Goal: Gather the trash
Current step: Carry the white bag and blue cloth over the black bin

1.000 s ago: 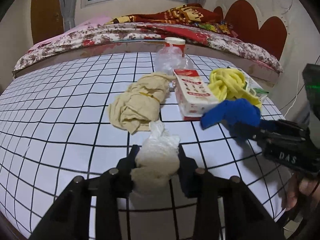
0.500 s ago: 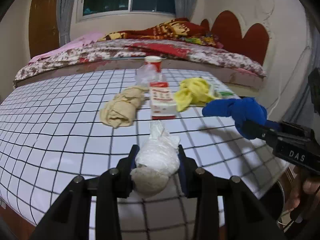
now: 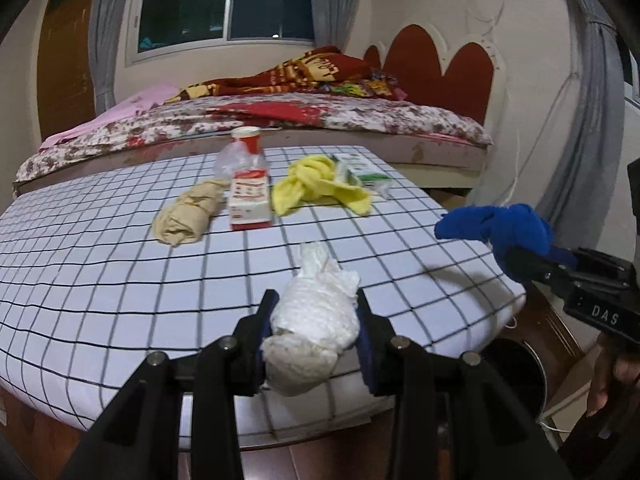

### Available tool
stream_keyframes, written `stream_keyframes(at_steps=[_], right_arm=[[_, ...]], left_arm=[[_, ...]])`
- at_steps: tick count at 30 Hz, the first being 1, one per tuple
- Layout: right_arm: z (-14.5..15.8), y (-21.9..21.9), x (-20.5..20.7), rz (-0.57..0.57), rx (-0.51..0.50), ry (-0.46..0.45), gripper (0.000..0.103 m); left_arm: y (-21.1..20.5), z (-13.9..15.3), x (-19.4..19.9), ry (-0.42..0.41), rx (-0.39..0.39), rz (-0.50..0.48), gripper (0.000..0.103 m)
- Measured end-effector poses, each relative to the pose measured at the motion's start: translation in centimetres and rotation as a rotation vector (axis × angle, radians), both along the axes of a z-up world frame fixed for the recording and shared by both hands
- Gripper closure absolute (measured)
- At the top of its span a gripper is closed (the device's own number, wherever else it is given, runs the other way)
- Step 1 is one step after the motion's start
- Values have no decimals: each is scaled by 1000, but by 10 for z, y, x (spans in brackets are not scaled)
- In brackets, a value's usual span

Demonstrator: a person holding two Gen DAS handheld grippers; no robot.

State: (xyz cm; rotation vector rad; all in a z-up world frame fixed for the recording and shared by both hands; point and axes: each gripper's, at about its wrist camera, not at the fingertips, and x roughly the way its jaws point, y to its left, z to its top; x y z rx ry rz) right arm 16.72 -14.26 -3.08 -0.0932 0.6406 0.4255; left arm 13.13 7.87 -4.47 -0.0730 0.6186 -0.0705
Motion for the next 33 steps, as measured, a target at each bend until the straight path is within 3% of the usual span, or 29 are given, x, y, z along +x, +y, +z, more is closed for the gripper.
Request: stream_keyframes(at_steps=[5,33], right_arm=[[-1,-29,-17,-55,-7,-26,66],[-33,-170,-55,-324,66,54,65]], left_arm=[[-27,1,-7,-12,16,-55,66],[-168,-5,-19,-6,15,-352,66]])
